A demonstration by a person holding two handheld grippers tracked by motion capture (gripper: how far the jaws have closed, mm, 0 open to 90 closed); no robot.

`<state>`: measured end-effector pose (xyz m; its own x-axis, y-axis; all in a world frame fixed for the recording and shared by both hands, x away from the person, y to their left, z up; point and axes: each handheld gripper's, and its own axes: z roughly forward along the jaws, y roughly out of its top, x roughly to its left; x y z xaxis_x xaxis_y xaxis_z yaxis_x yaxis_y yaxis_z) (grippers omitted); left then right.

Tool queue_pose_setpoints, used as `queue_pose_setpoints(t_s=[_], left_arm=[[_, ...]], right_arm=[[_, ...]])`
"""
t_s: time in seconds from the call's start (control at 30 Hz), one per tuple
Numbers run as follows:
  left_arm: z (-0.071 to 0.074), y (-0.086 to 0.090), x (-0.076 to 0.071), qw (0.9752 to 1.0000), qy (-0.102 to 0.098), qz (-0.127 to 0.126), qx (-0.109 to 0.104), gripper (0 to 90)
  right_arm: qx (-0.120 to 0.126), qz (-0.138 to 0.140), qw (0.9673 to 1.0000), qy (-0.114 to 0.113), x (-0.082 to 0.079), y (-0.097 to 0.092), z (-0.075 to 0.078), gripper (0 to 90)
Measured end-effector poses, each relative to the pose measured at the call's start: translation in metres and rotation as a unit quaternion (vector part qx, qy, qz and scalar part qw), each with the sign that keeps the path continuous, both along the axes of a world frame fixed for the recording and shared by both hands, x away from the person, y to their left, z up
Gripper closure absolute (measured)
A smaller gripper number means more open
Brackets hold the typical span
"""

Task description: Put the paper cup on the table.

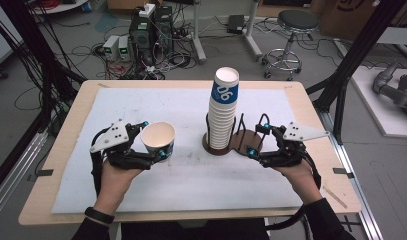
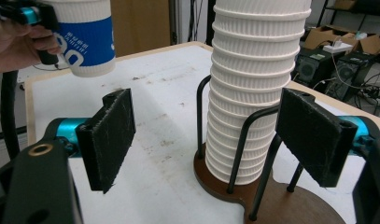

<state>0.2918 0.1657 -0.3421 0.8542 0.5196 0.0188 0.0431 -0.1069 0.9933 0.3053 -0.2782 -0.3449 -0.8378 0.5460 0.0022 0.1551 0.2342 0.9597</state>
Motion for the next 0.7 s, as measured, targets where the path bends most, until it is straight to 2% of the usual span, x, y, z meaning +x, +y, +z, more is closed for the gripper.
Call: queue_pose_setpoints(t_s=[0.03,0.13,0.23,0.27,0.43,0.57,0.6,0.63,0.7], left_arm=[[0.000,0.004,0.003,0.9999,0.001,0.012,-0.002,20.4],[0.000,0.008,0.006,0.9997,0.000,0.024,-0.005,20.4],[-0.001,0.018,0.012,0.9986,0.000,0.052,-0.008,20.3],[-0.001,0.018,0.012,0.9986,0.000,0.052,-0.008,20.3],[-0.001,0.030,0.021,0.9963,-0.004,0.084,-0.018,20.4],[-0.004,0.041,0.030,0.9927,-0.006,0.117,-0.027,20.4],[-0.004,0.041,0.030,0.9927,-0.006,0.117,-0.027,20.4],[-0.006,0.044,0.032,0.9909,-0.011,0.131,-0.030,20.4],[-0.008,0.047,0.035,0.9891,-0.013,0.144,-0.030,20.4]], right_arm=[[-0.001,-0.002,1.0000,-0.001,0.000,0.000,0.000,20.4],[0.000,-0.001,1.0000,-0.001,0.000,-0.001,0.000,20.4],[-0.001,-0.003,1.0000,0.000,0.000,-0.001,0.000,20.4],[-0.001,-0.003,1.0000,0.000,0.000,-0.001,0.000,20.4],[-0.002,-0.001,1.0000,0.001,0.001,0.001,0.000,20.4],[-0.001,-0.002,1.0000,-0.002,0.001,0.001,0.001,20.4],[-0.001,-0.003,1.0000,-0.003,0.001,0.000,0.001,20.4],[-0.001,-0.003,1.0000,-0.005,0.001,0.000,0.001,20.4],[-0.001,-0.004,1.0000,-0.002,0.001,0.000,0.001,20.4]])
